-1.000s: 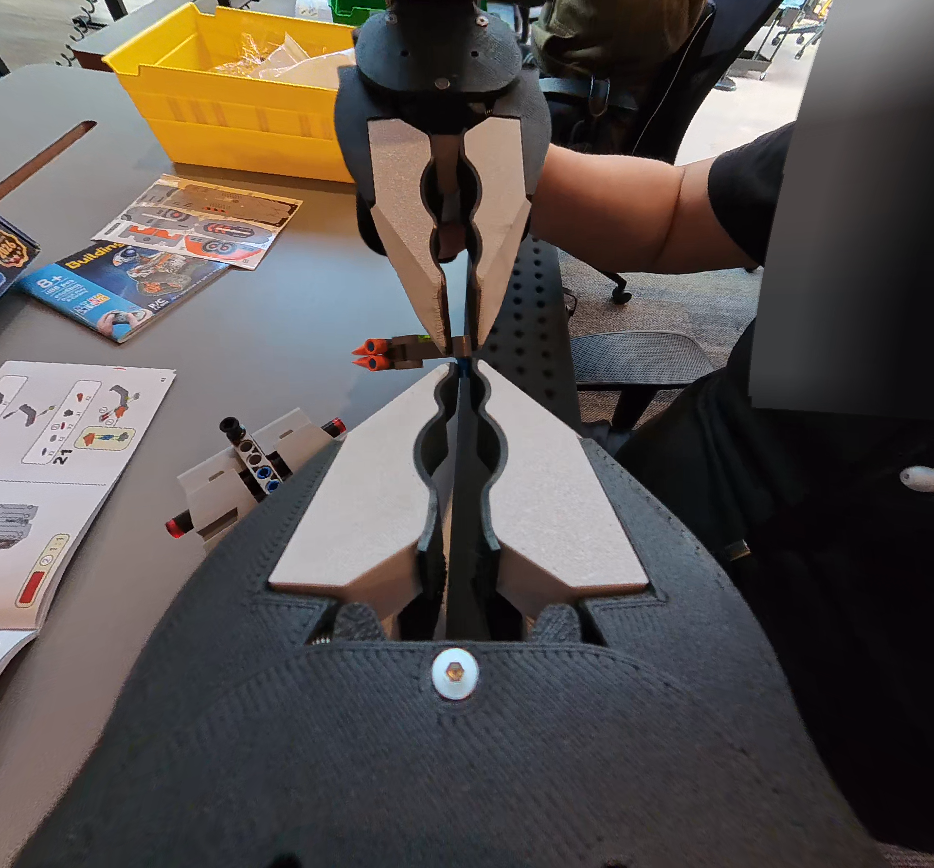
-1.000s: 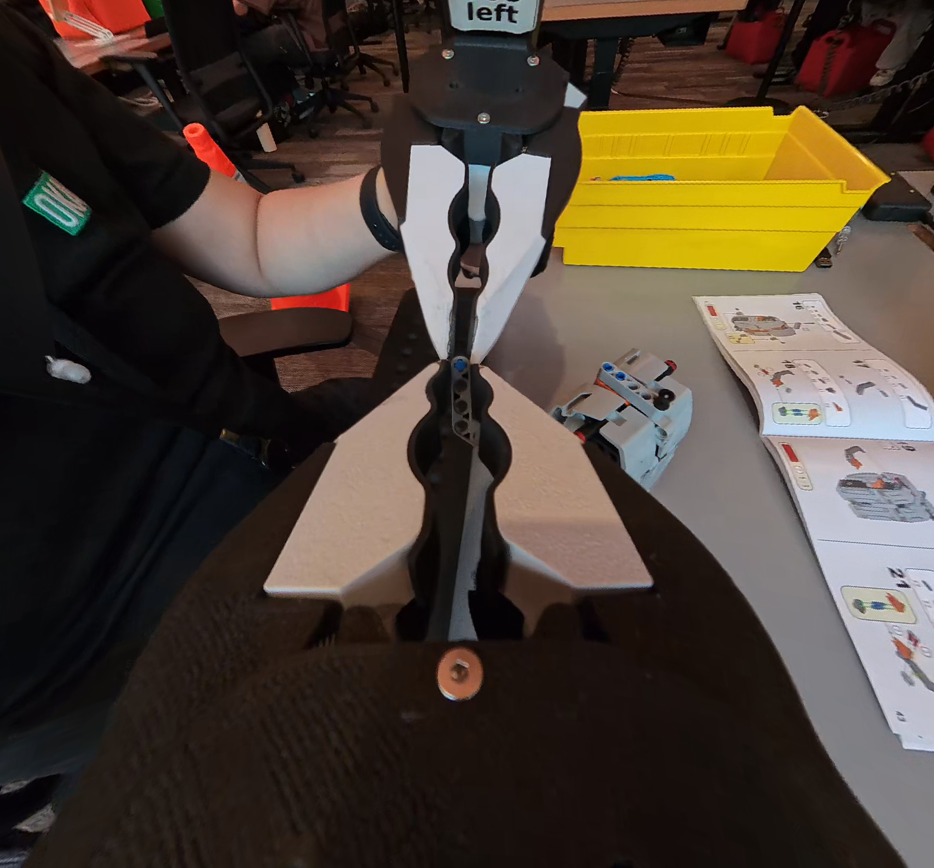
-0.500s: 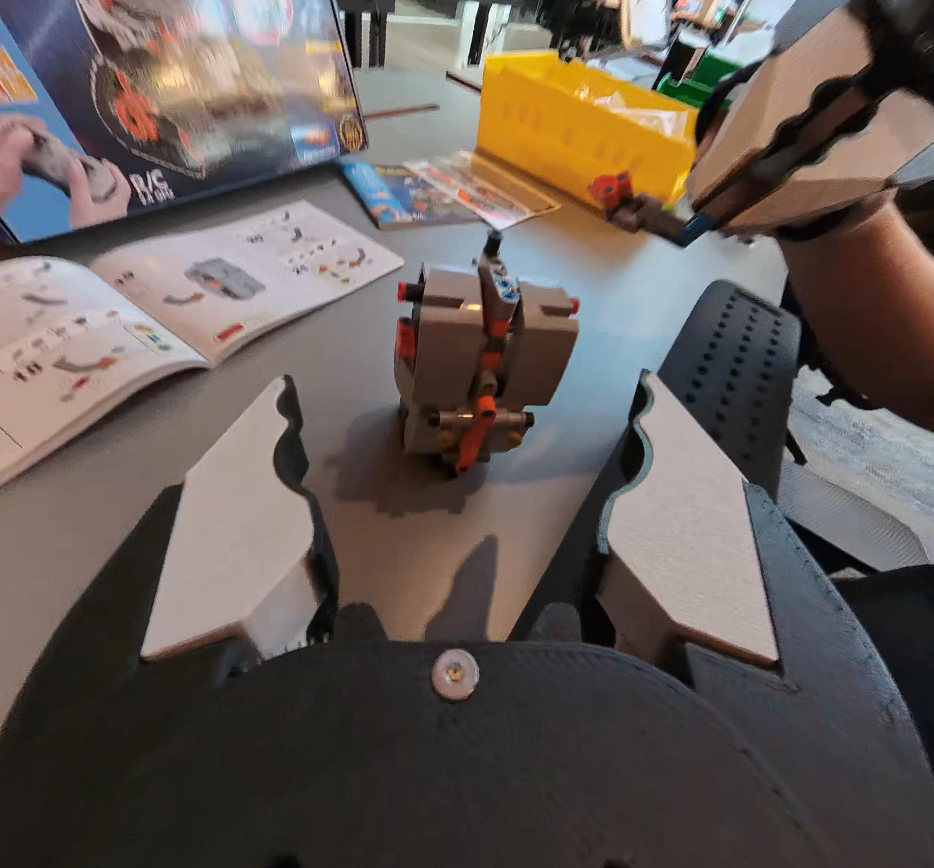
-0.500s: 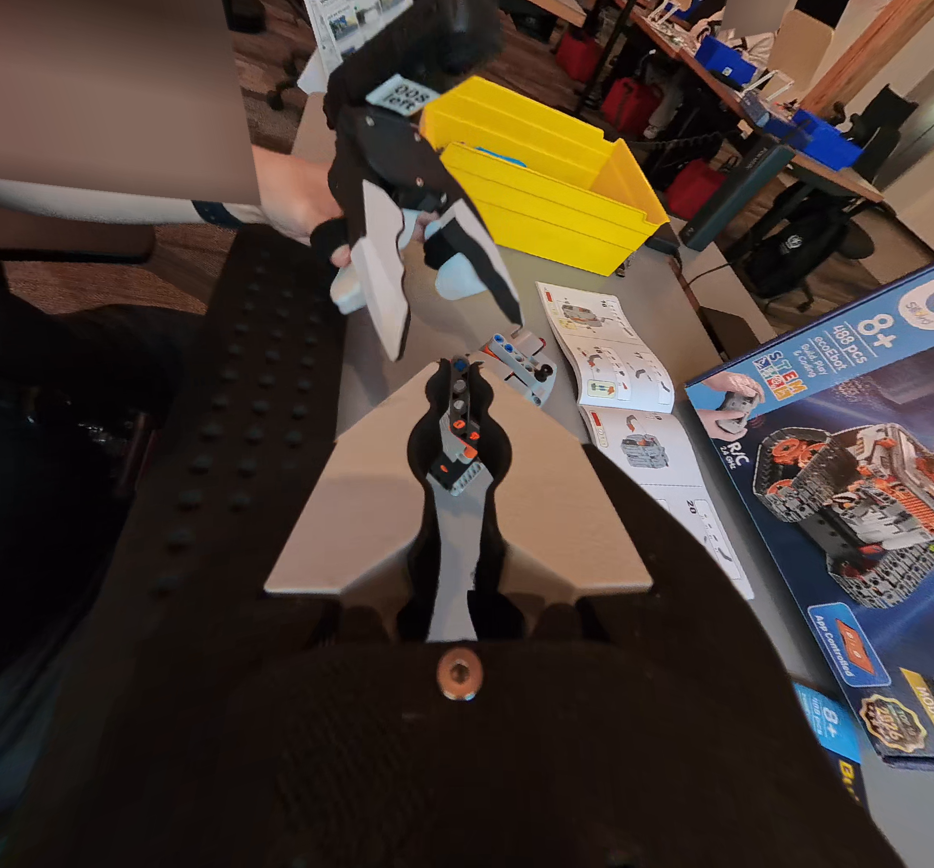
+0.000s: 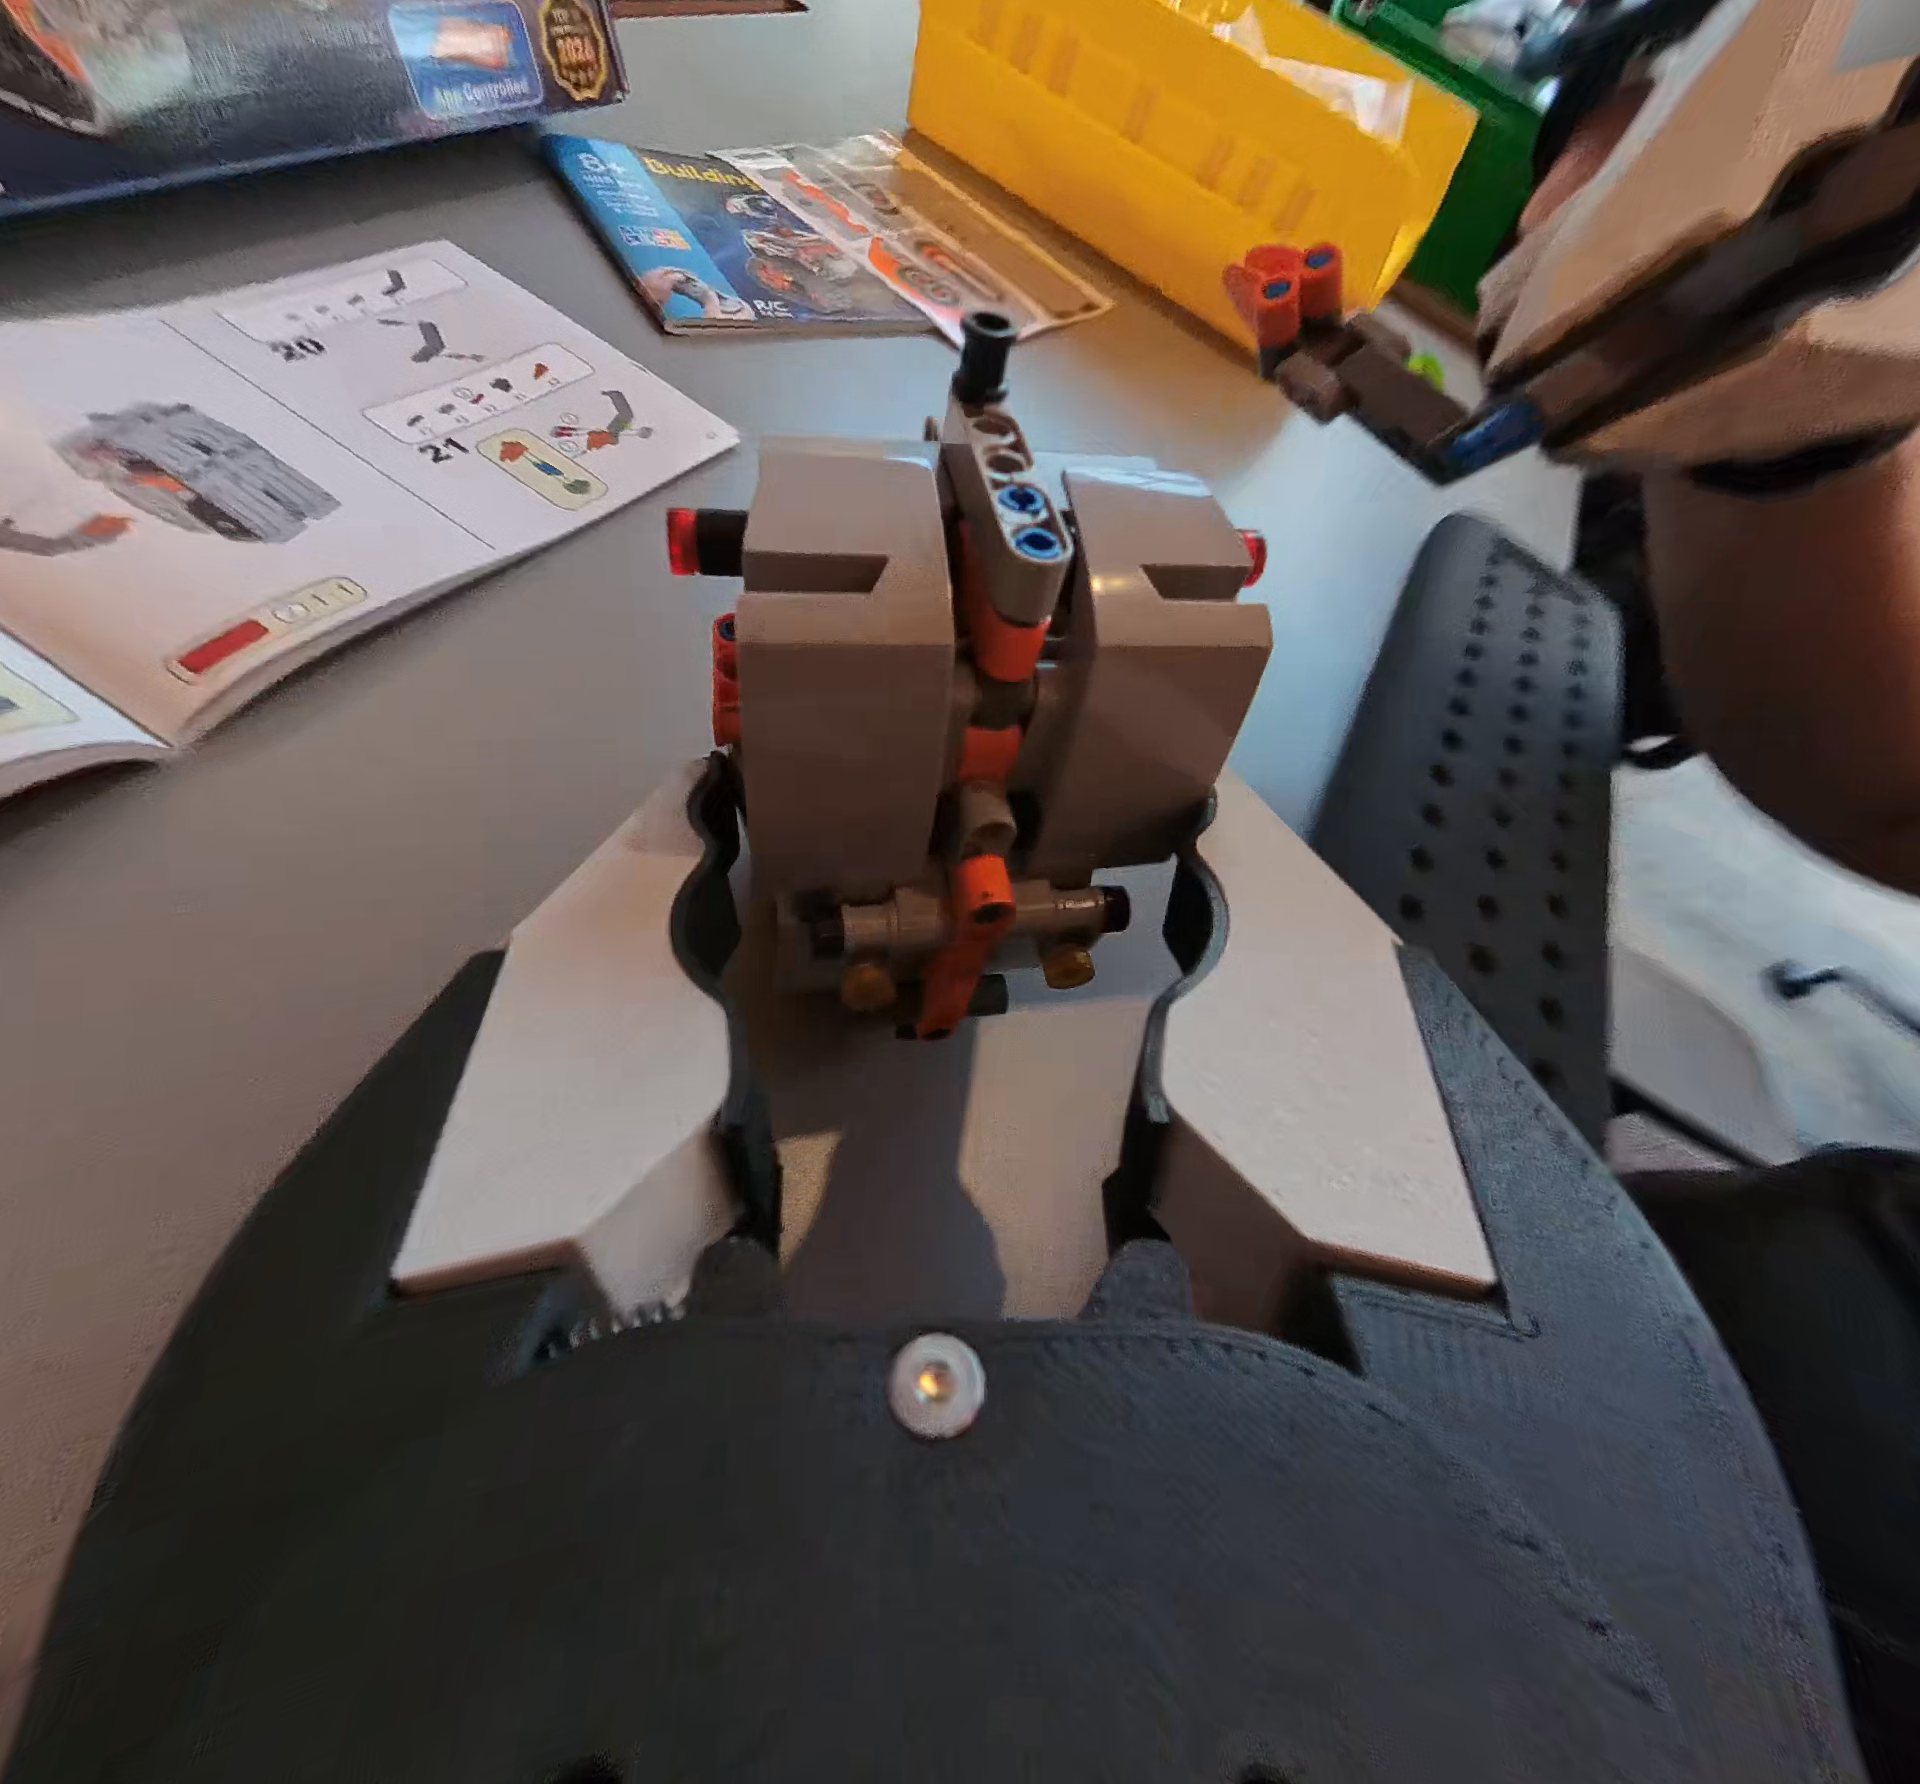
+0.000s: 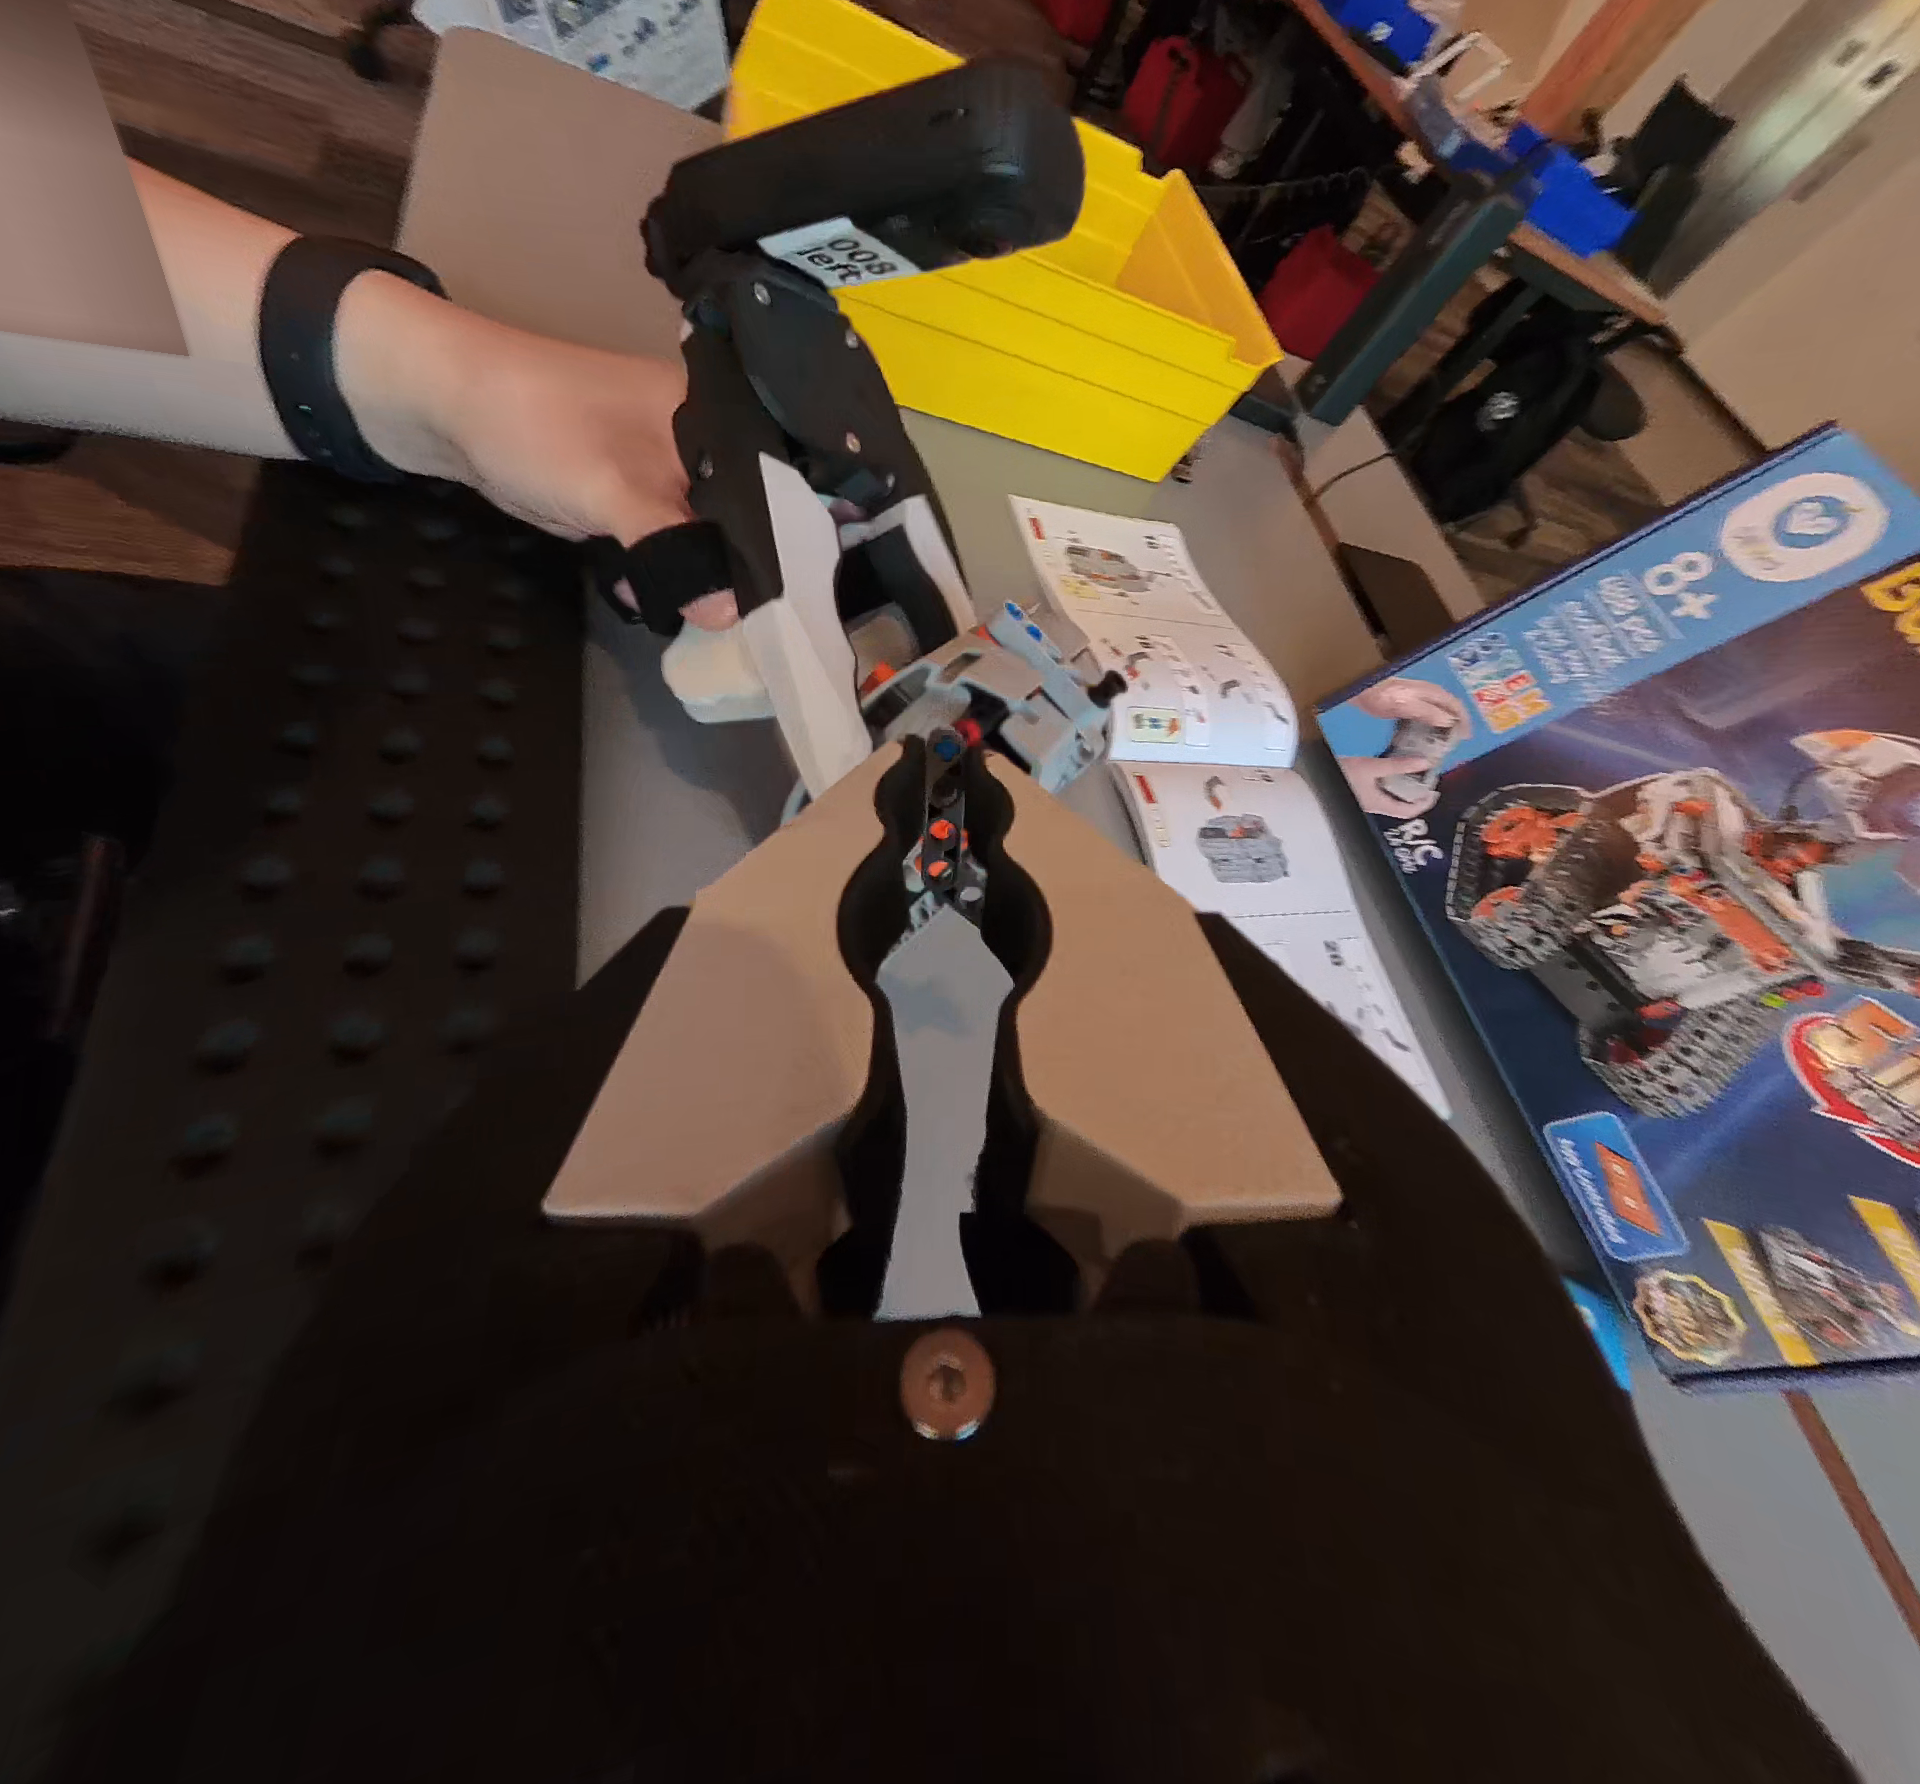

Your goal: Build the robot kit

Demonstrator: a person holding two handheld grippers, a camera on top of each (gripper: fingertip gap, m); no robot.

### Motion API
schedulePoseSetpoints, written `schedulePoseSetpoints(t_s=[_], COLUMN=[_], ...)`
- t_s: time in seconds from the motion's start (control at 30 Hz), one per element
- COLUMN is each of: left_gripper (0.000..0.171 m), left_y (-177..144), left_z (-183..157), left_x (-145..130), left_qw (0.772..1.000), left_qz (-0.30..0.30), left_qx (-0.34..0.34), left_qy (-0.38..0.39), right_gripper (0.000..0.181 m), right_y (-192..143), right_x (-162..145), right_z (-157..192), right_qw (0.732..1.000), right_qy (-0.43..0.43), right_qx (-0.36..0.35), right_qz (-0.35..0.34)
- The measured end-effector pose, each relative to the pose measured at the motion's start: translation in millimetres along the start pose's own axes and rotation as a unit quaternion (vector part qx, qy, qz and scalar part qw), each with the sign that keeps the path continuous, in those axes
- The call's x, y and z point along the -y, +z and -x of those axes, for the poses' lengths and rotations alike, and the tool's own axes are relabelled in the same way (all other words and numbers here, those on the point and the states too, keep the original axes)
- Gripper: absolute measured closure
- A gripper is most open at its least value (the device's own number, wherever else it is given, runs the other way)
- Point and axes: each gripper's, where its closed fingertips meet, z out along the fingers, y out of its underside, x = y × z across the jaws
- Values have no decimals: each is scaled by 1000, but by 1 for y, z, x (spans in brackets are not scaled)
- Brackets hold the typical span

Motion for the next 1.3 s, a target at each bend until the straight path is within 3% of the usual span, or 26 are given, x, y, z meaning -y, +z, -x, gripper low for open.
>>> schedulePoseSetpoints(t_s=[0.13,0.23,0.5,0.9,1.3], left_gripper=[89,89,90,91,94], left_y=[-3,-5,-5,-3,6], left_z=[6,10,10,8,8], left_x=[6,5,5,5,4], left_qw=[979,964,964,979,993], left_qz=[-24,-30,-32,-15,14], left_qx=[-106,-136,-137,-110,-45], left_qy=[-170,-227,-224,-171,-108], right_gripper=[175,174,174,174,174], right_y=[22,40,65,63,52], right_x=[-7,-9,-7,-13,-21], right_z=[-13,-17,-18,-21,-24], right_qw=[999,997,986,973,977], right_qy=[-17,-53,-145,-191,-149], right_qx=[-40,-40,-18,-16,-63], right_qz=[26,43,79,125,136])
